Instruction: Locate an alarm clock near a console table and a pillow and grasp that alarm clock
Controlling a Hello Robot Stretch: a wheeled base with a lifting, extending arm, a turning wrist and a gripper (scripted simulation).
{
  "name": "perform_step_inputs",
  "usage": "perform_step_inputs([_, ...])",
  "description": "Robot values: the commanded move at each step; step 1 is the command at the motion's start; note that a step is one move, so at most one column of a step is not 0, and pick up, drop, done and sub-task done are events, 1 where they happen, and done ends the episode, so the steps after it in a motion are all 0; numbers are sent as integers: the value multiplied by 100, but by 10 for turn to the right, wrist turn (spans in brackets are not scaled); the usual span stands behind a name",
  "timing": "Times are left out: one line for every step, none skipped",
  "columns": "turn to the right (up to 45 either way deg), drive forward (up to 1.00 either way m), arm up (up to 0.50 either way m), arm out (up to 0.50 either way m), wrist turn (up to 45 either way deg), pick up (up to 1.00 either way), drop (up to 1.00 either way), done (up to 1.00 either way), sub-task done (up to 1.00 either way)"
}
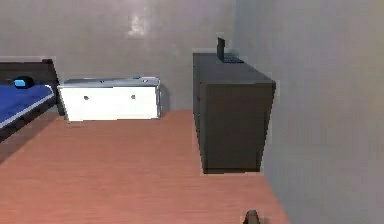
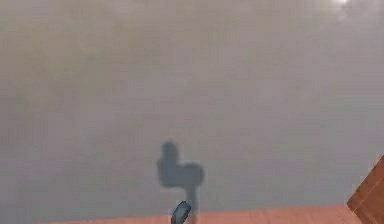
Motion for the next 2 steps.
perform_step_inputs([-90, 0, 0, 0, 0, 0, 0, 0, 0])
perform_step_inputs([0, 100, 0, 0, 0, 0, 0, 0, 0])
